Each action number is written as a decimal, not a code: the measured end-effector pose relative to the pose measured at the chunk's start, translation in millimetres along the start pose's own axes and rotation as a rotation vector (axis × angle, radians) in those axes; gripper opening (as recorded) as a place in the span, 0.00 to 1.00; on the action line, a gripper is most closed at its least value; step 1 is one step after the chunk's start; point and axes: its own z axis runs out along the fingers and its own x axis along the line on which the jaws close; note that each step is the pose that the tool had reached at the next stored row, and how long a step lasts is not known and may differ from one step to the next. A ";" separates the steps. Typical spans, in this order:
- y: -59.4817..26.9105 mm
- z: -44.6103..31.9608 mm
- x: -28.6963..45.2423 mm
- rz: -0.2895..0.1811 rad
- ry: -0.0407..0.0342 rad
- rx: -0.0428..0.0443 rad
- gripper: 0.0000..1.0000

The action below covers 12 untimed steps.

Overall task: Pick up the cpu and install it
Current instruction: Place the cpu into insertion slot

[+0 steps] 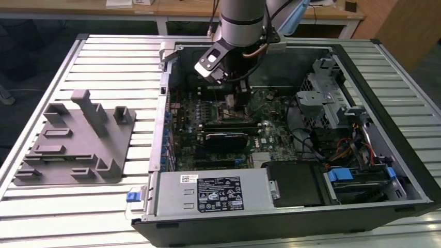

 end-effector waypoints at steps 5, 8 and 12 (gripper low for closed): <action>-0.5 3.0 0.1 0.024 -0.0028 0.0004 0.55; -0.8 5.4 0.4 0.033 -0.0032 0.0005 0.55; -0.9 8.6 0.7 0.036 -0.0034 0.0005 0.55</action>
